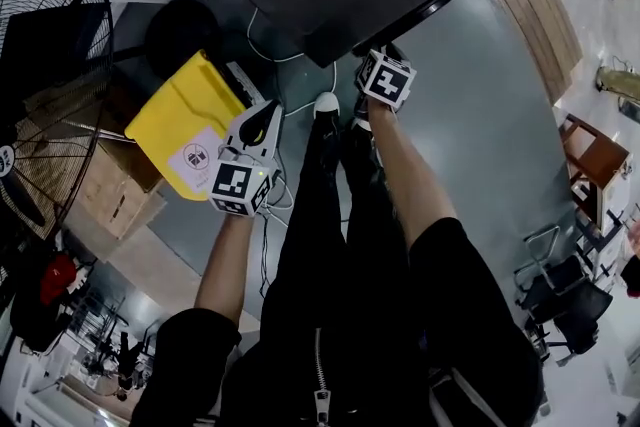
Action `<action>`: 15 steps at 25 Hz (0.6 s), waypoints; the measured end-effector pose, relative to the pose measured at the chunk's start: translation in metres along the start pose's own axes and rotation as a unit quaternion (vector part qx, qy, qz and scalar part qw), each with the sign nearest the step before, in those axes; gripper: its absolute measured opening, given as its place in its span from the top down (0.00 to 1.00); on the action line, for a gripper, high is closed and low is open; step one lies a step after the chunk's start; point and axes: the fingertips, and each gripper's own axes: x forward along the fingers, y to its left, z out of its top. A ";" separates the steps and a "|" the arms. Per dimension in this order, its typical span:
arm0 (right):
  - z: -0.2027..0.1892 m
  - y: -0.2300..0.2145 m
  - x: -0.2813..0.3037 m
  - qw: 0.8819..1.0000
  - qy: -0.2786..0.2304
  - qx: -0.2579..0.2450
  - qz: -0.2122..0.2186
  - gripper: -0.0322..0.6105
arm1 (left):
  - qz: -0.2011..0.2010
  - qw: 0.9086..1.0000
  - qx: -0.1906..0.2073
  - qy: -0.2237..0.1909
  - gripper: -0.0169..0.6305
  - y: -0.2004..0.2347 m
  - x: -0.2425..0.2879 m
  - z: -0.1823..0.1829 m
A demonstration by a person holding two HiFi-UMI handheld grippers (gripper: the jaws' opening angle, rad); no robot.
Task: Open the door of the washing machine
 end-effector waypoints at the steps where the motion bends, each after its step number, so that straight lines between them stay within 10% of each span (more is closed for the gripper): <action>1: -0.002 -0.002 0.000 1.000 0.004 0.009 0.001 0.77 | -0.001 1.000 0.001 0.001 0.97 0.000 0.000 0.000; 15: -0.029 -0.052 -0.021 0.999 0.015 0.047 -0.009 0.81 | -0.039 0.999 0.029 0.006 0.97 -0.021 0.021 0.009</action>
